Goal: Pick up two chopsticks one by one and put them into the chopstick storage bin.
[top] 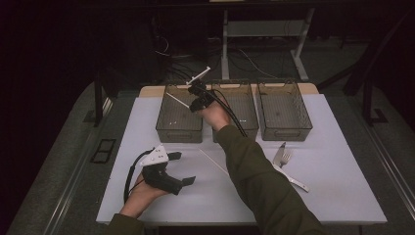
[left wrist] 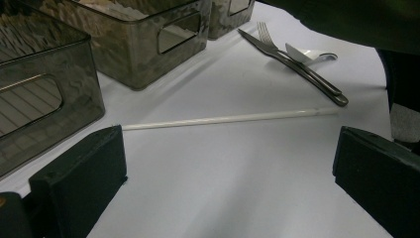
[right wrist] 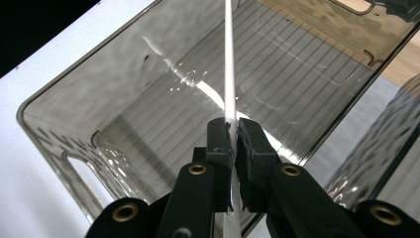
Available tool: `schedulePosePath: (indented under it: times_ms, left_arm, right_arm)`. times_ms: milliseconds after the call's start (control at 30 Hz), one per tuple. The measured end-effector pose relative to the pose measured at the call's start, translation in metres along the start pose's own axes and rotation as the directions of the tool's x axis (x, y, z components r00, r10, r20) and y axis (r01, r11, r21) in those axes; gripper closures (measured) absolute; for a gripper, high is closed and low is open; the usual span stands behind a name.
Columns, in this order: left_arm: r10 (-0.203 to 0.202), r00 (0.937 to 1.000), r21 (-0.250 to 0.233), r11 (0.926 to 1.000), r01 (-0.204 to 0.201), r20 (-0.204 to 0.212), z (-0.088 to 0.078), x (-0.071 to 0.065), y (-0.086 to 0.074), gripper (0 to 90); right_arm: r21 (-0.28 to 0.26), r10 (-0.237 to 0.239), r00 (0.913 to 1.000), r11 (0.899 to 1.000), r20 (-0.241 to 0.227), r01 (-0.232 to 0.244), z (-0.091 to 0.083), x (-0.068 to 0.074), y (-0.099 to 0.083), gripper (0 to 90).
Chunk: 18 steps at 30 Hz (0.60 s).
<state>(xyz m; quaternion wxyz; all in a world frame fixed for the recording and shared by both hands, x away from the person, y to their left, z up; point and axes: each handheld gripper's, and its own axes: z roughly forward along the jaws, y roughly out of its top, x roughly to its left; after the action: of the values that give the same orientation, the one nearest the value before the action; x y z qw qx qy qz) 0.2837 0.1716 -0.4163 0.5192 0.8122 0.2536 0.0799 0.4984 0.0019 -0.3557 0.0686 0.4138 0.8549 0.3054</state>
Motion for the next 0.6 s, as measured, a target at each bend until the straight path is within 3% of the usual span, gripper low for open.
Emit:
schedulePosePath:
  times_ms: [333, 600]
  left_arm:
    - [0.002, 1.0, 0.001, 1.0, -0.002, 0.006, 0.001, -0.001, 0.0, 0.0]
    - [0.001, 1.0, -0.001, 1.0, -0.001, 0.006, 0.0, -0.001, 0.0, 0.0]
  right_arm:
    - [0.032, 0.006, 0.9997, 0.999, -0.025, -0.005, 0.013, 0.003, -0.004, 83.6]
    - [0.022, 0.013, 0.9979, 1.0, -0.064, -0.012, 0.018, 0.006, -0.004, 80.0]
